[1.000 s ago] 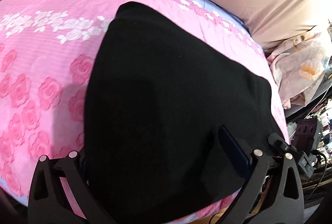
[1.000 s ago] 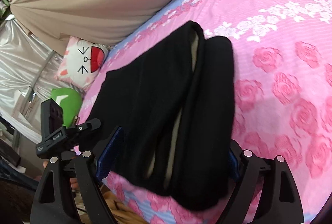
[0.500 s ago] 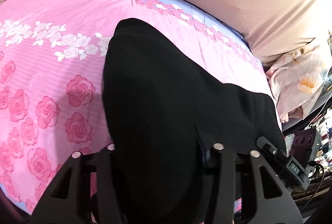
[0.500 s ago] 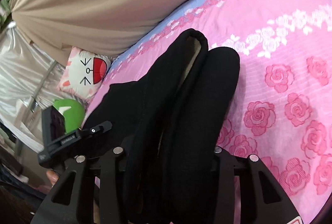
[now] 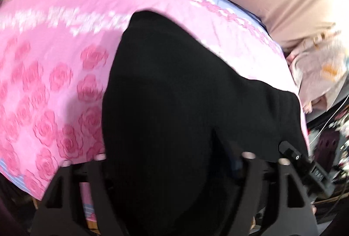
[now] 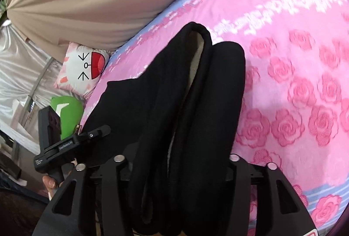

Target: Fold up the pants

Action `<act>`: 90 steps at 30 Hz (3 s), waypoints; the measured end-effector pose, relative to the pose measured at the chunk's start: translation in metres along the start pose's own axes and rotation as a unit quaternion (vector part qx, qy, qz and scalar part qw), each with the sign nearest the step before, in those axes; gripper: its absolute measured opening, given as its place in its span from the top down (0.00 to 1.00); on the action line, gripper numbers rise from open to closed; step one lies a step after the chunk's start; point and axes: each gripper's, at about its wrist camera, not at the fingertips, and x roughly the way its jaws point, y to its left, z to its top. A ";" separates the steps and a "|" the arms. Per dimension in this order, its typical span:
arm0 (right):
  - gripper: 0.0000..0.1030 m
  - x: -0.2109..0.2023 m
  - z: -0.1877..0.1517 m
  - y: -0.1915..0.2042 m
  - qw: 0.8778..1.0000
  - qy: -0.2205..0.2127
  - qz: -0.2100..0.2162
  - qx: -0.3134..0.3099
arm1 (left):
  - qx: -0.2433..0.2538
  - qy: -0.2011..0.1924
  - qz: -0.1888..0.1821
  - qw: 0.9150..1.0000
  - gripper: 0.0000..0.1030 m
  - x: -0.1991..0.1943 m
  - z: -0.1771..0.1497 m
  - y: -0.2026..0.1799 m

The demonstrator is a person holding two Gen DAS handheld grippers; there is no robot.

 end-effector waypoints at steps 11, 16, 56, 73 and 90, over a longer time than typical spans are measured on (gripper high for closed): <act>0.58 0.004 -0.003 0.003 1.000 -0.021 0.006 -0.009 | 0.047 -0.040 0.009 0.998 0.56 -0.002 0.000 -0.026; 0.63 -0.012 -0.002 0.031 0.998 -0.049 -0.002 -0.044 | 0.089 -0.070 0.036 0.993 0.62 -0.022 0.000 -0.049; 0.62 -0.111 0.207 0.184 0.922 -0.308 0.067 -0.226 | 0.214 -0.403 0.030 0.889 0.60 -0.189 0.185 -0.171; 0.62 0.102 0.323 0.037 0.974 -0.198 -0.006 -0.106 | 0.166 -0.237 0.093 0.953 0.62 0.087 0.325 -0.109; 0.59 0.079 0.293 -0.004 0.969 -0.207 -0.121 -0.055 | 0.116 -0.214 0.173 0.954 0.24 0.079 0.303 -0.054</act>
